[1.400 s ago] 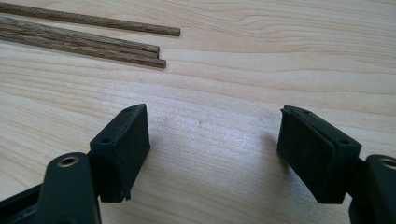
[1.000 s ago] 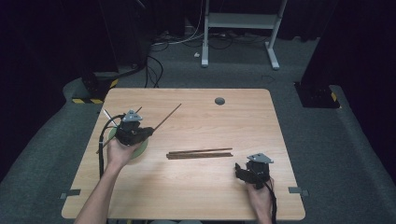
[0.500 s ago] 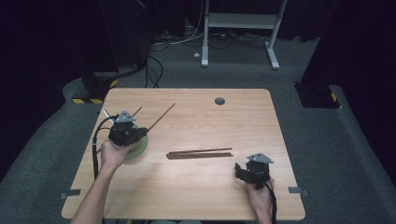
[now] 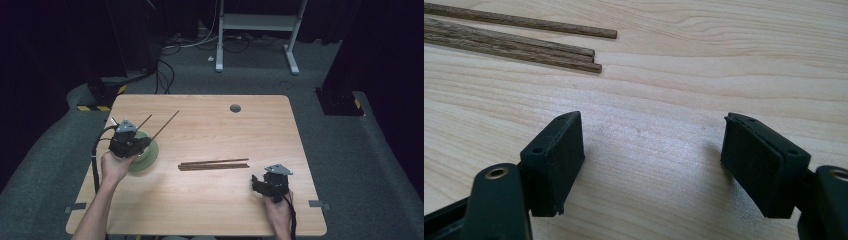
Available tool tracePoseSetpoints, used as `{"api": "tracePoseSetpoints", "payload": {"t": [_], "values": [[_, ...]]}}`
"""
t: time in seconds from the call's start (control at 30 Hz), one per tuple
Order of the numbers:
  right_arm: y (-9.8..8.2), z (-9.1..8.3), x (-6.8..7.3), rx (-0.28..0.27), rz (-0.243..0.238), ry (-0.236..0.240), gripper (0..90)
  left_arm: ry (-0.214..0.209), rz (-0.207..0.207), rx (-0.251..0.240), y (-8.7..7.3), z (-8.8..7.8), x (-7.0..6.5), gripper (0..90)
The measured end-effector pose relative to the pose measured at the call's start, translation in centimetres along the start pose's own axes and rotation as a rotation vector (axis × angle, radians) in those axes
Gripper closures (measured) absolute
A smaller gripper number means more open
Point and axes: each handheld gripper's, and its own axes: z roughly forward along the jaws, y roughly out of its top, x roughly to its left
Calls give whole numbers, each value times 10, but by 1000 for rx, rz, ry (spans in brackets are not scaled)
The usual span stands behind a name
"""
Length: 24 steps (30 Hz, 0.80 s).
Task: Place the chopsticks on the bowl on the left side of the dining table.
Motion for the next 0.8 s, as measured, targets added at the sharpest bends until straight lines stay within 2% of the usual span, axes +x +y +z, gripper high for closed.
{"api": "tracePoseSetpoints", "payload": {"t": [0.27, 0.6, 0.8], "values": [[0, 0, 0, 0, 1, 0, 247, 29, -8, 11, -4, -3, 8, 850], [0, 0, 0, 0, 0, 0, 247, 71, 6, 35, -8, -5, 12, 850], [0, 0, 0, 0, 0, 0, 247, 87, -9, 35, -11, -8, 18, 850]]}}
